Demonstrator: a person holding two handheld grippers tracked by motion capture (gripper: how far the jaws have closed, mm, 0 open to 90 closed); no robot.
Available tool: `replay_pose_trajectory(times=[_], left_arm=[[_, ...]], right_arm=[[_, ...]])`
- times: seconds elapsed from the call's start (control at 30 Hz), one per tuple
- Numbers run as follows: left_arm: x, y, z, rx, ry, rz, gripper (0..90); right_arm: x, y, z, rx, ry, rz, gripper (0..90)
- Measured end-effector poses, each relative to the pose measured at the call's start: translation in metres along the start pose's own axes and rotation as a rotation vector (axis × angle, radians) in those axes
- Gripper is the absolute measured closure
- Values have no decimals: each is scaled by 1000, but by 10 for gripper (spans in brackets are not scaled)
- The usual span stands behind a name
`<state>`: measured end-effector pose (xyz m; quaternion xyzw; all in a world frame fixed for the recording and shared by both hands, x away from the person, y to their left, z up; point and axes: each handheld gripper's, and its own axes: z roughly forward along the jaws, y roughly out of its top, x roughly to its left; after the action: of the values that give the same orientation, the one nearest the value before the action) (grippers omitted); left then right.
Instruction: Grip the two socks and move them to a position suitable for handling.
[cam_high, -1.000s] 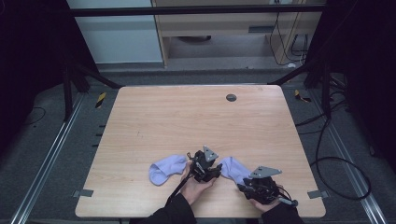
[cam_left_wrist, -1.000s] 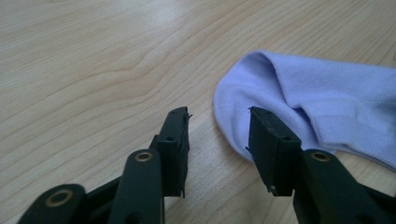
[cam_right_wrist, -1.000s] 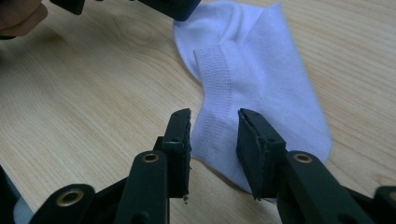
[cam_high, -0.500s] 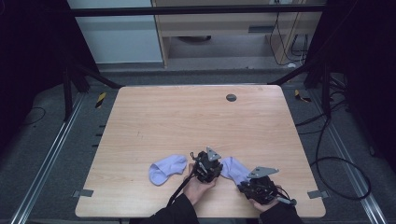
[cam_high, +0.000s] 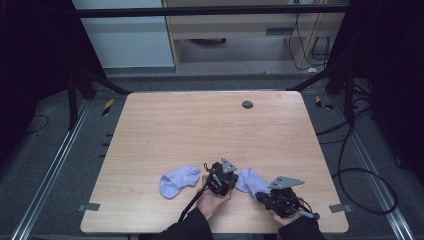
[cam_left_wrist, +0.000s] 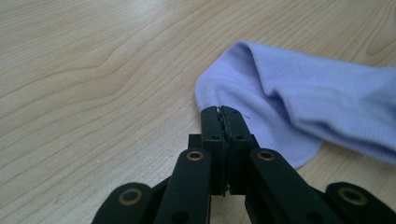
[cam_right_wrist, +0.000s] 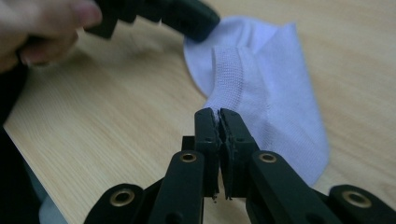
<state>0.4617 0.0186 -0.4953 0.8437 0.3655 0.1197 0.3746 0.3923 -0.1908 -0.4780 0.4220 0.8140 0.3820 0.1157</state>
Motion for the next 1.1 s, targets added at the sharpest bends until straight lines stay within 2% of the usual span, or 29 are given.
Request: replay_pose_trajectory(times=[0.1, 0.3, 0.33, 0.37, 0.47, 0.5, 0.53, 0.57, 0.7, 0.77, 0.93, 1.03, 1.07, 1.1], left_arm=[[-1, 0, -1, 4, -2, 9, 886], [-1, 0, -1, 9, -3, 22, 887], [-1, 0, -1, 9, -3, 22, 887], [0, 0, -1, 10, -4, 24, 887], [0, 0, -2, 12, -1, 30, 887], [0, 0, -2, 12, -1, 30, 887], [0, 0, -1, 13, -1, 35, 887], [0, 0, -1, 14, 1, 38, 887], [0, 0, -1, 15, 1, 32, 887], [0, 0, -1, 14, 2, 32, 886], [0, 0, 1, 10, 3, 33, 881], [0, 1, 0, 2, 17, 28, 859], [1, 1, -1, -3, 21, 27, 799], [2, 2, -4, -10, 27, 27, 777]], right_arm=[[-3, 2, -7, -56, -18, 13, 866], [-19, 7, -19, -163, -92, 105, 865], [-19, 7, -19, -163, -92, 105, 865], [-25, 8, -21, -180, -124, 137, 864], [-34, 8, -21, -176, -167, 177, 864], [-34, 8, -21, -176, -167, 177, 864], [-42, 8, -20, -162, -202, 192, 862], [-43, 7, -19, -157, -209, 205, 862], [-53, 6, -17, -131, -266, 212, 859], [-54, 6, -17, -126, -275, 220, 858], [-63, 3, -17, -85, -352, 231, 830], [-64, 2, -17, -78, -376, 233, 811], [-64, 2, -18, -89, -382, 236, 786], [-64, 2, -19, -95, -381, 230, 775]])
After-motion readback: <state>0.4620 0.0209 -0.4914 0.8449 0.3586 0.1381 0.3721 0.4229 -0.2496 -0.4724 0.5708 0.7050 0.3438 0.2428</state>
